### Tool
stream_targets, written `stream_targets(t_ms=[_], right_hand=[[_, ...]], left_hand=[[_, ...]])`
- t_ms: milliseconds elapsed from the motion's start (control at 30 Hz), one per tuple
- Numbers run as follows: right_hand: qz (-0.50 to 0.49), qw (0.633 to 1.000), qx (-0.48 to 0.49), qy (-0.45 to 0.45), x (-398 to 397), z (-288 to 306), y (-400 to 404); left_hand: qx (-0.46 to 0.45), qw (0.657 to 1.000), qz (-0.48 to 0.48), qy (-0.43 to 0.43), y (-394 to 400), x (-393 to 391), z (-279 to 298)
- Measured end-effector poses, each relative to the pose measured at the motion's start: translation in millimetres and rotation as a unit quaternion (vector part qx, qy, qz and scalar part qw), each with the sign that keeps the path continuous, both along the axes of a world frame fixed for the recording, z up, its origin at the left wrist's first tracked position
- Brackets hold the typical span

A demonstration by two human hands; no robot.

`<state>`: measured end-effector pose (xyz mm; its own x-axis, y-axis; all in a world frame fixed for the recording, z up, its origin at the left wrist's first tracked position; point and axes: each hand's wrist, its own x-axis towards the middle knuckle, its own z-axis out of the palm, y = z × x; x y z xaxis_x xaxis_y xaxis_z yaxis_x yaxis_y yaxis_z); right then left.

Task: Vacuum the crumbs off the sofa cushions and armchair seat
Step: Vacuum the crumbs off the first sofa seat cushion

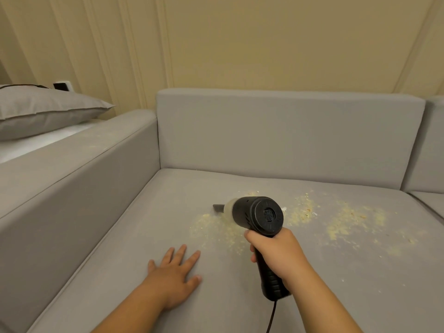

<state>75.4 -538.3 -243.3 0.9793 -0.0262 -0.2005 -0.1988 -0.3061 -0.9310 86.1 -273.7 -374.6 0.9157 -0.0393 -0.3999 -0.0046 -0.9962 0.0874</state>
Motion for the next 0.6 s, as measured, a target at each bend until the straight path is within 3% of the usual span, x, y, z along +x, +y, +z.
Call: stream_targets(t_ms=[600], right_hand=[[0.013, 1.0, 0.002, 0.018, -9.6, -9.5, 4.5]], left_hand=[[0.019, 0.998, 0.03, 0.046, 5.3, -6.7, 18.0]])
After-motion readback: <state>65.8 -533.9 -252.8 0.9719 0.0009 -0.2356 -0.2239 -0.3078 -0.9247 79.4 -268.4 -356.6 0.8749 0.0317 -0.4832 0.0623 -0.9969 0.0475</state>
